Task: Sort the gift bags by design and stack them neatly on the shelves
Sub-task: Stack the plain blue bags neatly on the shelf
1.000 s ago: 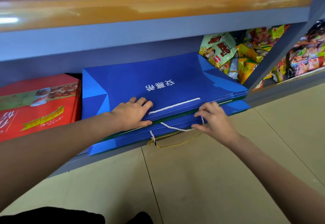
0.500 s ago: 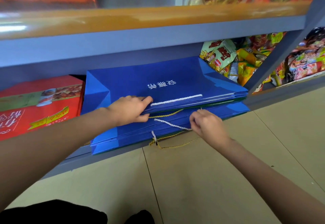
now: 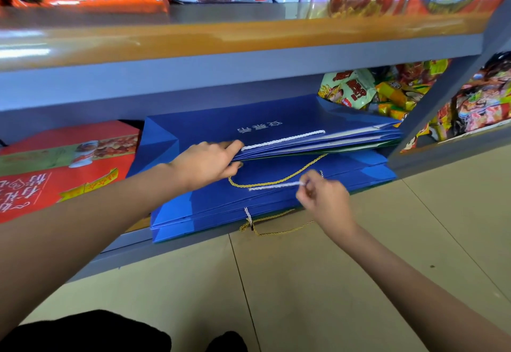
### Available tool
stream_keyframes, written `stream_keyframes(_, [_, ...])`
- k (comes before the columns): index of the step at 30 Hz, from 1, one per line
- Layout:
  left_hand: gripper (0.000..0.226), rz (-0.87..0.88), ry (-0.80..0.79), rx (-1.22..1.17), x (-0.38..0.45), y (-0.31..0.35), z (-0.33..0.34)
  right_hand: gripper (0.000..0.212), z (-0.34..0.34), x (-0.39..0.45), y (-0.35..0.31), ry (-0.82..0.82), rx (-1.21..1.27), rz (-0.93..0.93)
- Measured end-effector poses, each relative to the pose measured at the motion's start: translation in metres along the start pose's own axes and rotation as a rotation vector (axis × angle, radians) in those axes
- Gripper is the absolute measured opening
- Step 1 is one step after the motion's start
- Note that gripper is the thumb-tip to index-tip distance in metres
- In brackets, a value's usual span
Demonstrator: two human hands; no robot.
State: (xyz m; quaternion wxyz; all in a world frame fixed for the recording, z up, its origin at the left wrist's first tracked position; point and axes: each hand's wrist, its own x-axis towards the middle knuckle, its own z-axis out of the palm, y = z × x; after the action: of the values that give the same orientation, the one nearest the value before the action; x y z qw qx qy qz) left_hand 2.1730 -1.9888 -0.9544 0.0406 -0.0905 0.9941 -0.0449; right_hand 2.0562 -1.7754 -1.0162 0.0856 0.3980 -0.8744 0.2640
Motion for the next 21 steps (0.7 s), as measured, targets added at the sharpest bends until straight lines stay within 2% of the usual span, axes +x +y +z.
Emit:
stream_keyframes(1, [0.043,0.005,-0.004,0.003,0.0,0.001,0.001,0.007,-0.002,0.005,-0.004,0.06,0.085,-0.015])
stream_keyframes(3, [0.042,0.009,-0.007,0.004,0.0,0.002,0.002,0.018,0.002,0.017,-0.013,0.064,0.07,-0.196])
stream_keyframes(4, [0.042,0.006,0.0,0.011,0.0,0.002,0.001,0.027,0.008,0.023,-0.016,-0.011,0.002,-0.299])
stream_keyframes(6, [0.043,-0.013,0.024,0.039,0.0,0.002,-0.002,0.053,0.026,0.031,-0.02,-0.267,-0.212,-0.407])
stream_keyframes(7, [0.043,-0.021,0.038,0.058,0.001,0.002,-0.004,0.061,0.035,0.032,-0.024,-0.376,-0.299,-0.361])
stream_keyframes(8, [0.043,-0.025,0.052,0.072,0.001,0.001,-0.006,0.064,0.041,0.033,-0.03,-0.397,-0.336,-0.284])
stream_keyframes(11, [0.044,-0.03,0.095,0.076,0.002,-0.003,-0.01,0.05,0.043,0.042,-0.048,-0.205,-0.319,-0.139])
stream_keyframes(13, [0.044,-0.035,0.105,0.065,0.003,-0.005,-0.012,0.044,0.04,0.047,-0.05,-0.166,-0.197,-0.119])
stream_keyframes(16, [0.044,-0.028,0.088,0.045,0.003,-0.006,-0.016,0.041,0.03,0.037,-0.041,-0.188,0.003,-0.083])
stream_keyframes(18, [0.044,-0.018,0.075,0.039,0.004,-0.007,-0.015,0.036,0.022,0.025,-0.027,-0.222,-0.029,-0.095])
stream_keyframes(21, [0.043,-0.006,0.055,0.051,0.004,-0.005,-0.013,0.035,0.012,0.013,-0.006,-0.449,-0.172,-0.074])
